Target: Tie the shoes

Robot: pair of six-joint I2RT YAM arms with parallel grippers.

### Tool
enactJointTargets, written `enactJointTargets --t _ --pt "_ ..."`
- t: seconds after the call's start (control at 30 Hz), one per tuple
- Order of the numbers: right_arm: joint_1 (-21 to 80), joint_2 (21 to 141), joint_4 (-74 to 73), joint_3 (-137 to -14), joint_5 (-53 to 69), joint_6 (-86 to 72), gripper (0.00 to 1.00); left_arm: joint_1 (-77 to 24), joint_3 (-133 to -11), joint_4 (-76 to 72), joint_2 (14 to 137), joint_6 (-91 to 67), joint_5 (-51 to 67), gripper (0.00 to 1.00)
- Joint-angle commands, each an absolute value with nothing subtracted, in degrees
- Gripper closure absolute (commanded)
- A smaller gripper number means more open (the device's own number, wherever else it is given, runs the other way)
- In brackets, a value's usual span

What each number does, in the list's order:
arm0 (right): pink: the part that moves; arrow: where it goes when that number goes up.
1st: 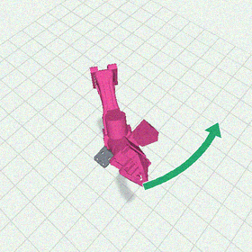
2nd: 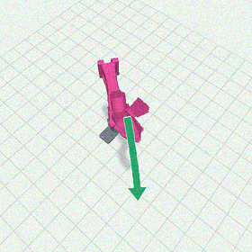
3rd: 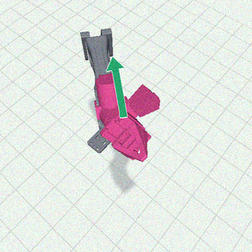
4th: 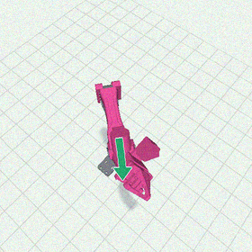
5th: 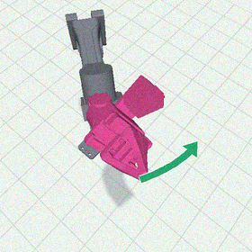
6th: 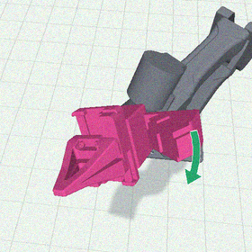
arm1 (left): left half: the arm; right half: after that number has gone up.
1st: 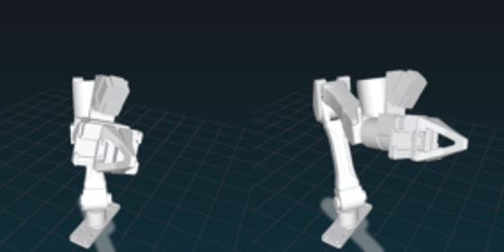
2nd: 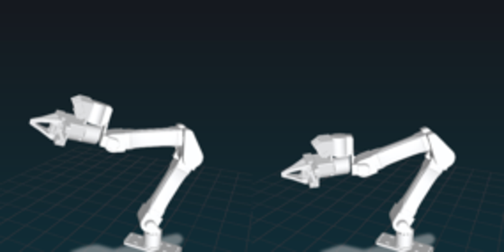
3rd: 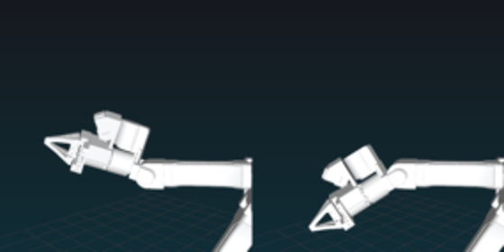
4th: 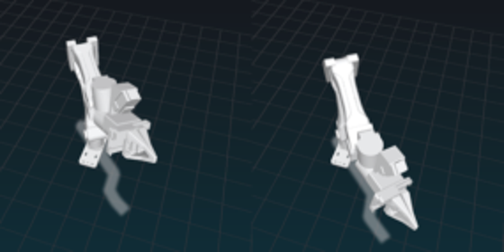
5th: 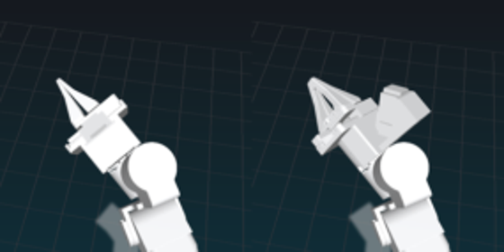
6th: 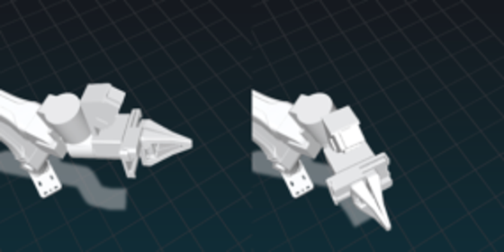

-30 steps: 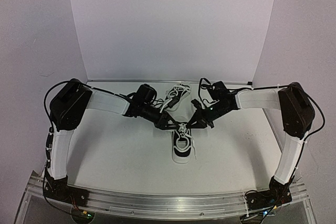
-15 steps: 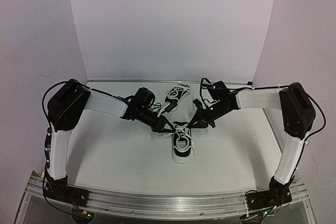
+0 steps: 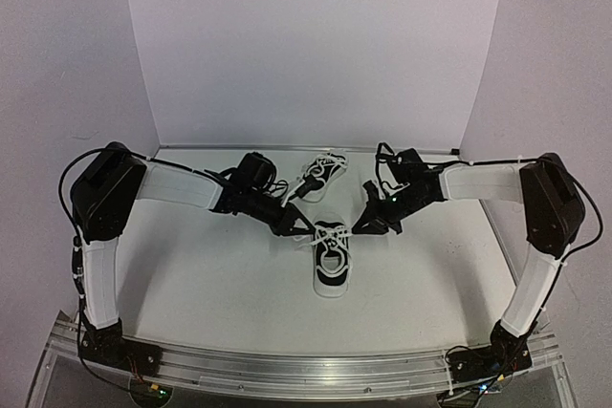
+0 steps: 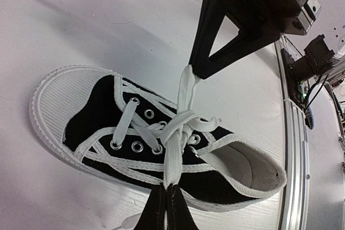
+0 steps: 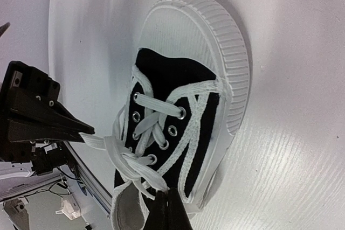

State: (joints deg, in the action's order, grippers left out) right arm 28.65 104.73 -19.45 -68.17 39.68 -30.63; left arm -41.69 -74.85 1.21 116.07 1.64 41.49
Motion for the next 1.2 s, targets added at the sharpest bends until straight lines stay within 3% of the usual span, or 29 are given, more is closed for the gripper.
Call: enactJointTargets --t 0.0,1.17 --pt "27.8 101.63 -20.01 -66.81 36.87 -31.09 1.0 -40.8 -73.92 4.13 112.48 3.42 39.16 1.0" --pt "22.82 96.78 -22.99 -57.78 31.43 -27.46 1.0 -38.85 -71.98 7.66 111.92 4.25 29.63 1.0"
